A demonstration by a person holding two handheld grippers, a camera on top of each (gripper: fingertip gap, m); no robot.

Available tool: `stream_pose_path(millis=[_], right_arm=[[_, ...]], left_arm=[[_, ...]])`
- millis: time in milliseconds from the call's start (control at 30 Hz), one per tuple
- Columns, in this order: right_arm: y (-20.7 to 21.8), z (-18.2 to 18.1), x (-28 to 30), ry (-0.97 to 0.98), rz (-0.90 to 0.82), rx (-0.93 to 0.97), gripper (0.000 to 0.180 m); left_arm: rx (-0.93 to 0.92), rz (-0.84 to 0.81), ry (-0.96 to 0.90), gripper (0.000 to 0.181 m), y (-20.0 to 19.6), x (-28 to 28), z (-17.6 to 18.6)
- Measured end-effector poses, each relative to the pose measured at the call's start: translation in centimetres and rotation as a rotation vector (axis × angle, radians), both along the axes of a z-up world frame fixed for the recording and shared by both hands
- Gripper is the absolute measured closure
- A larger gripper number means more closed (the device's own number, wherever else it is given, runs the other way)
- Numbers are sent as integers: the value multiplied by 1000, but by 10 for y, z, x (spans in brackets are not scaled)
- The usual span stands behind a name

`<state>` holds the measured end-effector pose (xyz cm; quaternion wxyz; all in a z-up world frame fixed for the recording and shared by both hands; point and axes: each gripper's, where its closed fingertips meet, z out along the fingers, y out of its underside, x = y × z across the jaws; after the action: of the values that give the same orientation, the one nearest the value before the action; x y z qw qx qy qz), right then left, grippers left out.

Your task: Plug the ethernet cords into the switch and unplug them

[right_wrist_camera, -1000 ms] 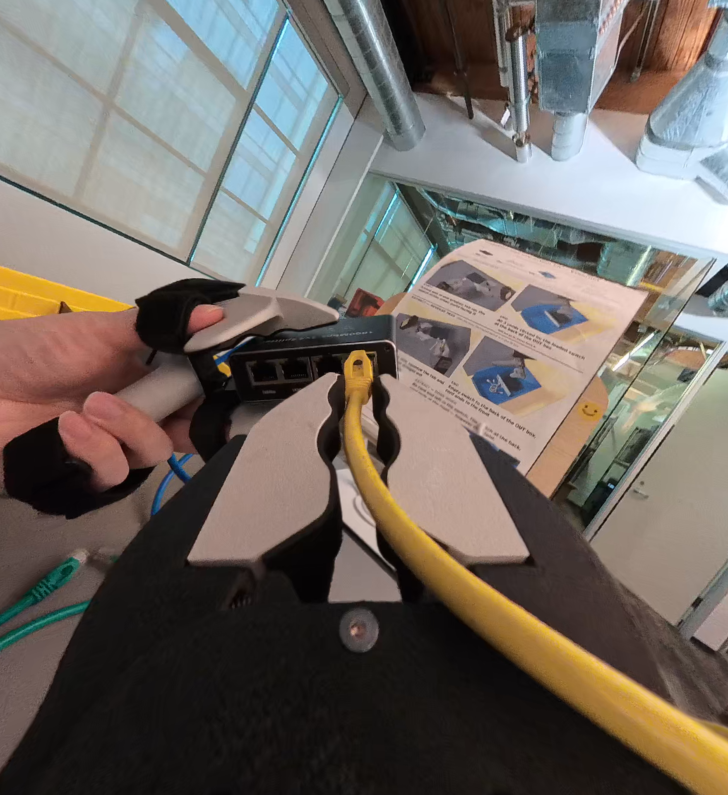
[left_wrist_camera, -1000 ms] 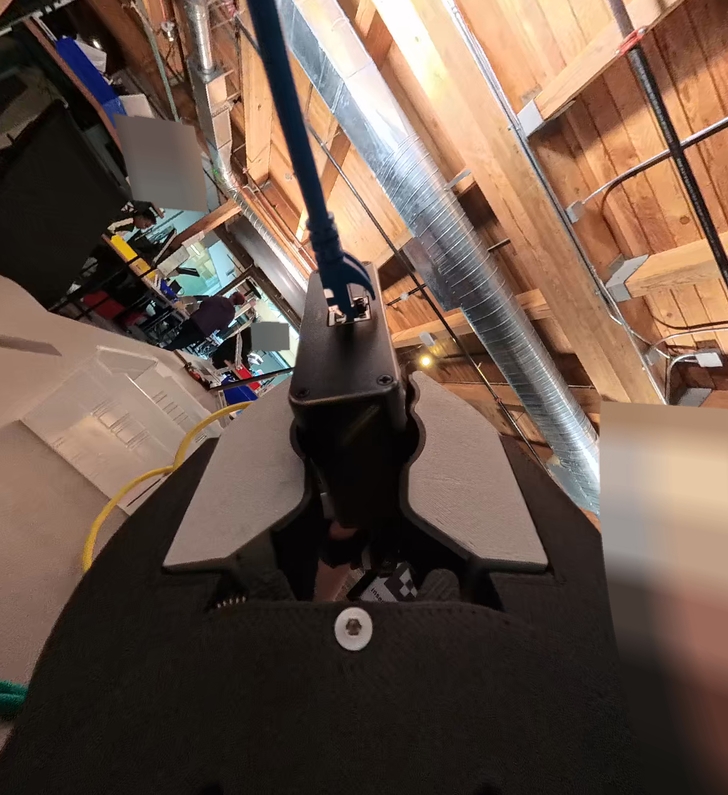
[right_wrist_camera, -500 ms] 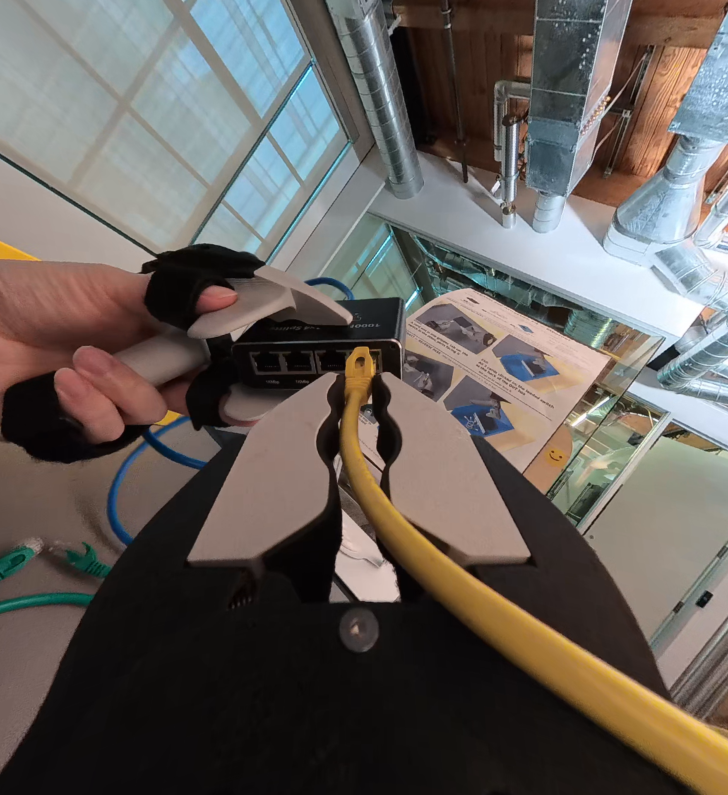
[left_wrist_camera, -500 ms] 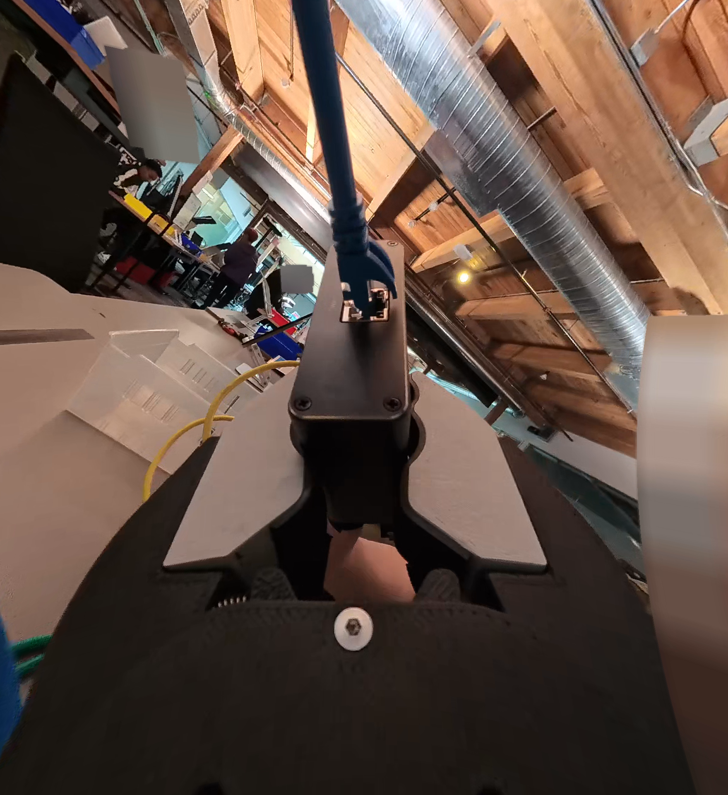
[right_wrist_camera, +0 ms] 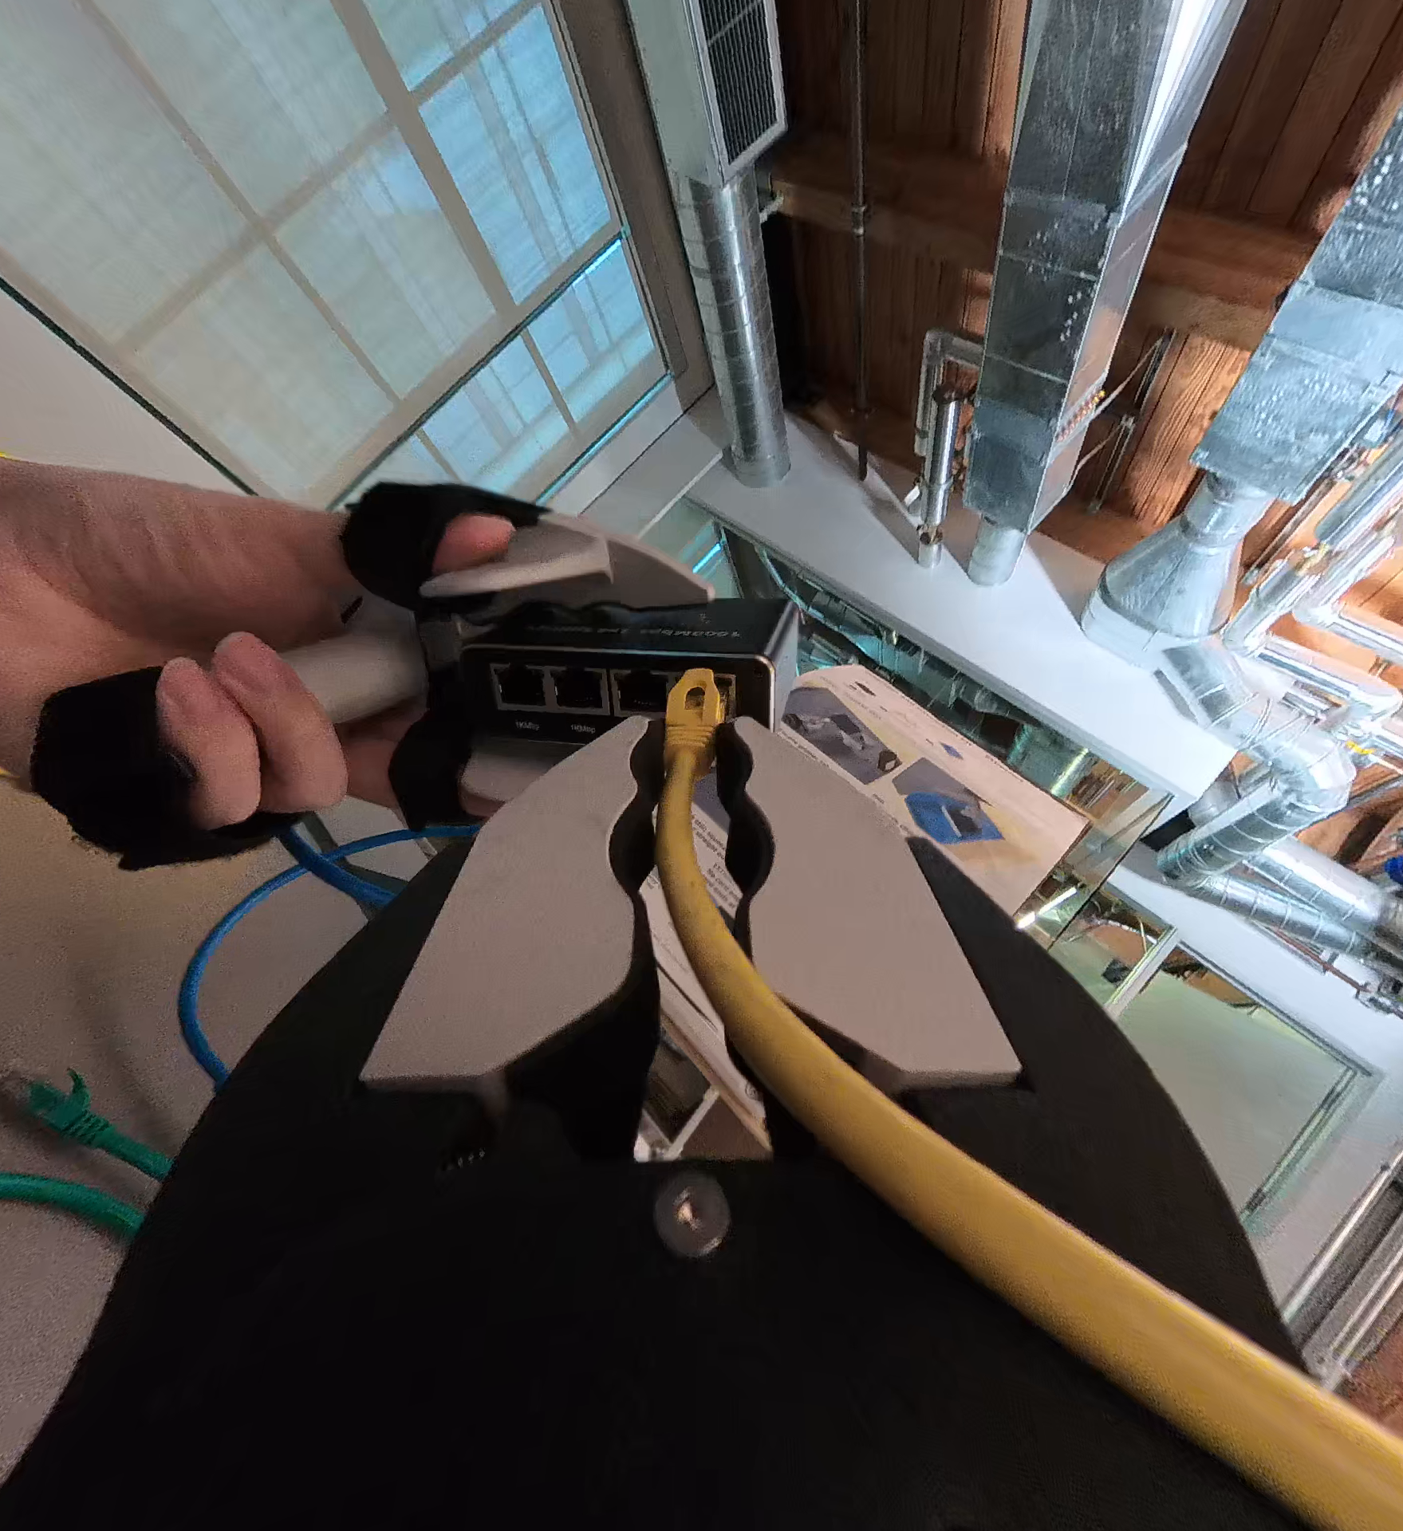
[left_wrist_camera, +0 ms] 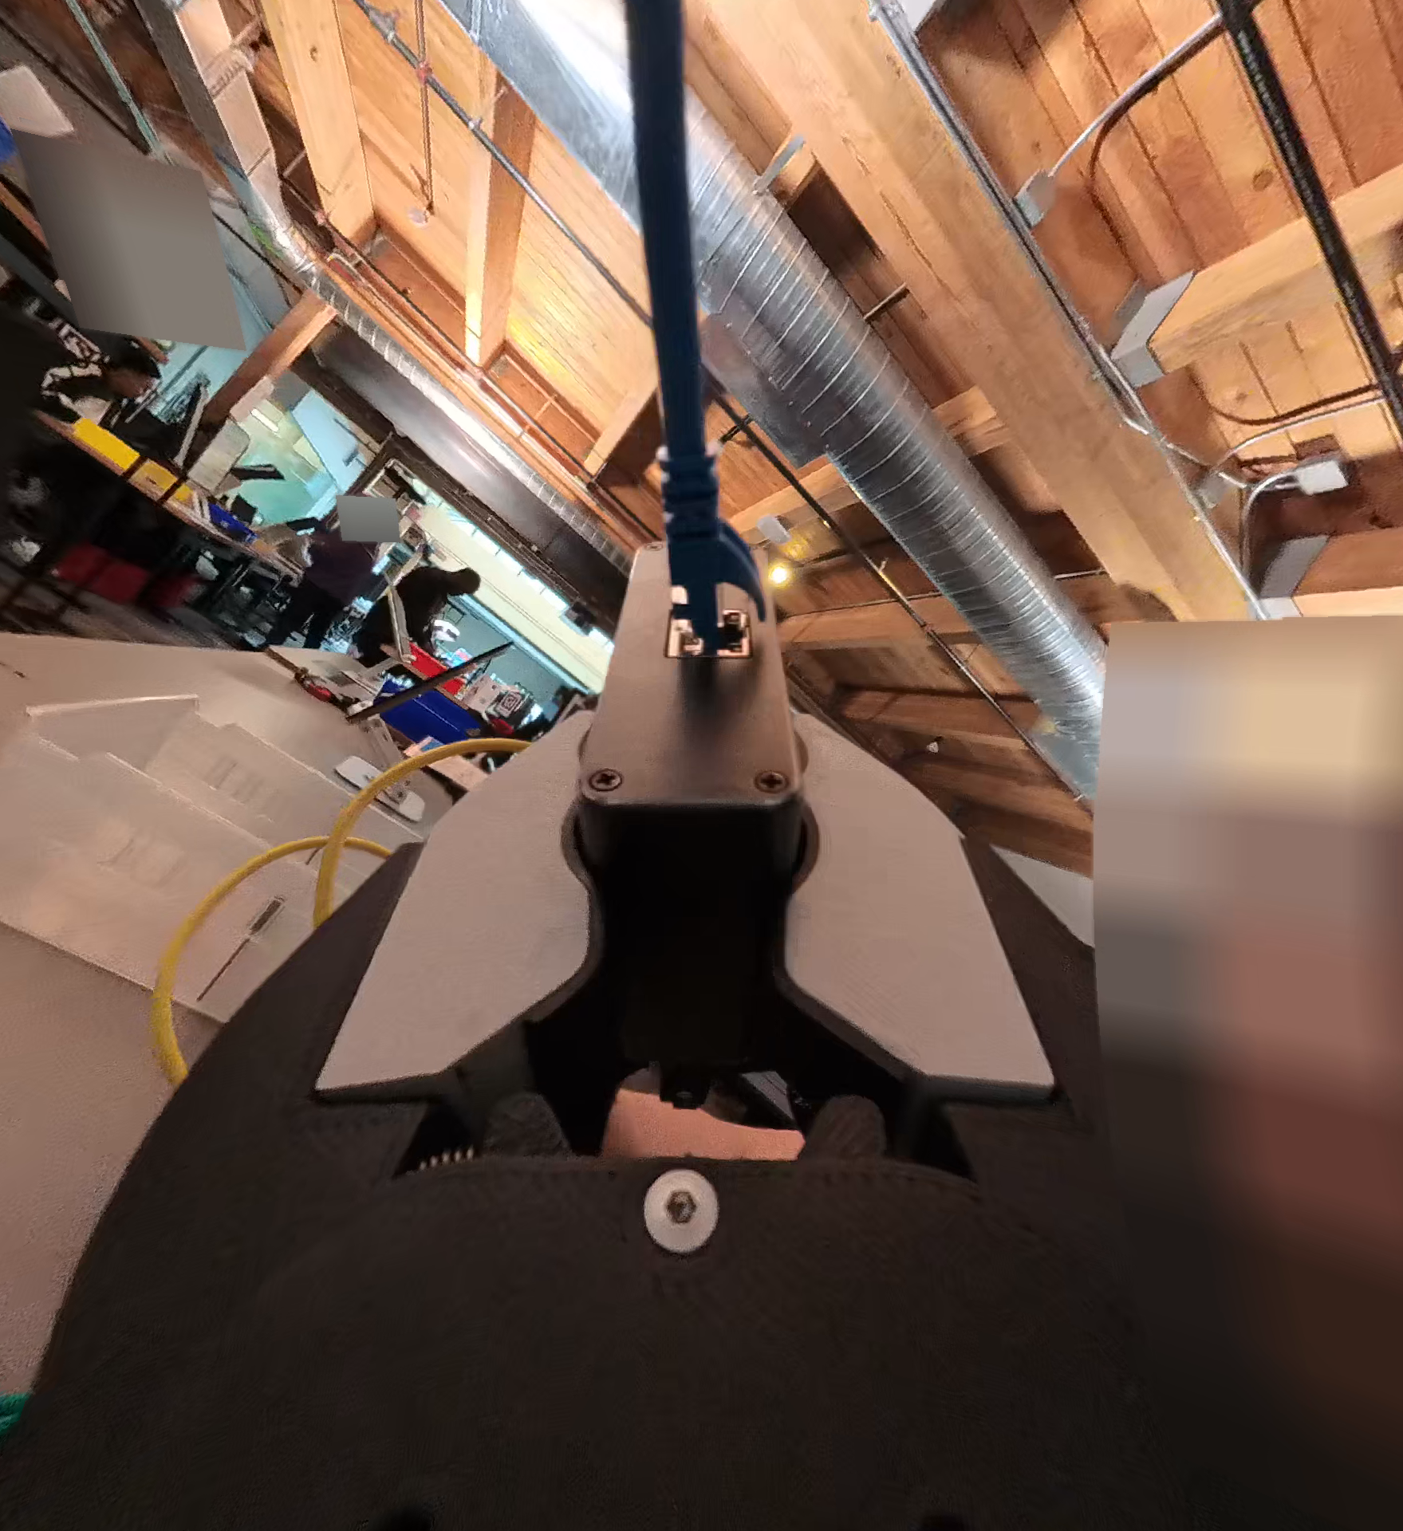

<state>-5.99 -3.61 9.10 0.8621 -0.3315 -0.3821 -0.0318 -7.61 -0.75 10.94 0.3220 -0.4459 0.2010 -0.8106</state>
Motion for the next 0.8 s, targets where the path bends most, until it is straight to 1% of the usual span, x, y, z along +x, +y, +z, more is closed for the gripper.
stream_pose_path(millis=[100,267,467,667,800], right_arm=[[0,-2,-1,-25,-15,21,167],[0,-4,-1,-2,43,-15,166],[8,-9,-2,12,54,-96,165],[10,-4,1,48,3,-110,166],[8,-3,4,22,-26,-54,166]], left_arm=[[-27,-19,2,143,2,1,-4],[90,8,107,142,-5,2,-5],[139,70,212,141,-1,2,-12],[128,77,196,141,-2,4,-11],[169,108,208,143,-5,6,-8]])
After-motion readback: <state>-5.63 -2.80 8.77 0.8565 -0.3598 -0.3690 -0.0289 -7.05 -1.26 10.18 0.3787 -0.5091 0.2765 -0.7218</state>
